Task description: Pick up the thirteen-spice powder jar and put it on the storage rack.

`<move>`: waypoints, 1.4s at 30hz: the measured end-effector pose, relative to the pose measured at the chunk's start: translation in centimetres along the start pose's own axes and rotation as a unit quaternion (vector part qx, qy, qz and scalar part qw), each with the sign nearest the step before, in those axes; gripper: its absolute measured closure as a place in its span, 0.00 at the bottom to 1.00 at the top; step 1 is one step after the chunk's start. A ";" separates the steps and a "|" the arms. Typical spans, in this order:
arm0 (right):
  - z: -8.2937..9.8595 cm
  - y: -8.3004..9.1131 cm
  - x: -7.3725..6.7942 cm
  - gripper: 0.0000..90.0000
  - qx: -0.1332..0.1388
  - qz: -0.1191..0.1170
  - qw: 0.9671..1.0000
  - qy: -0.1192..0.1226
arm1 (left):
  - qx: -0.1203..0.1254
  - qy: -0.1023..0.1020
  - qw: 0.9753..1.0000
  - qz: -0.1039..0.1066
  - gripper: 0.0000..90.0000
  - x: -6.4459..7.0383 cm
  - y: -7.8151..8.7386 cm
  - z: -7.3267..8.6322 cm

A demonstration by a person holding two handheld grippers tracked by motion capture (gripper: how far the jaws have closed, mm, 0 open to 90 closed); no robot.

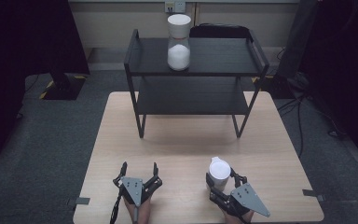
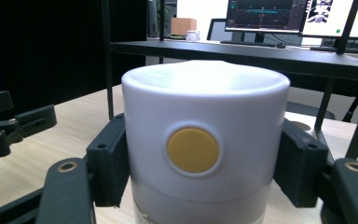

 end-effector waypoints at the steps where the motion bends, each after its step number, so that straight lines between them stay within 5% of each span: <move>1: -0.2 0.0 0.1 0.33 -0.001 -0.004 1.000 -0.002 | 0.000 0.000 1.000 0.000 0.00 0.0 0.0 0.0; 25: -6.2 -1.5 4.9 0.33 0.025 -0.083 0.996 -0.011 | 0.000 0.000 1.000 0.000 0.00 0.0 0.0 0.0; 42: -15.1 -5.0 9.9 0.33 0.043 -0.102 0.994 0.024 | 0.000 0.000 1.000 0.003 0.00 -0.1 0.0 0.0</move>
Point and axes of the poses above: each handheld gripper's, and its own axes: y roughly backward along the jaws, z roughly out of its underside, x roughly to its right, the point moved 6 cm from there along -y, roughly forward along the jaws, and after that the axes turned 12 degrees about -z, right-handed, at the moved point
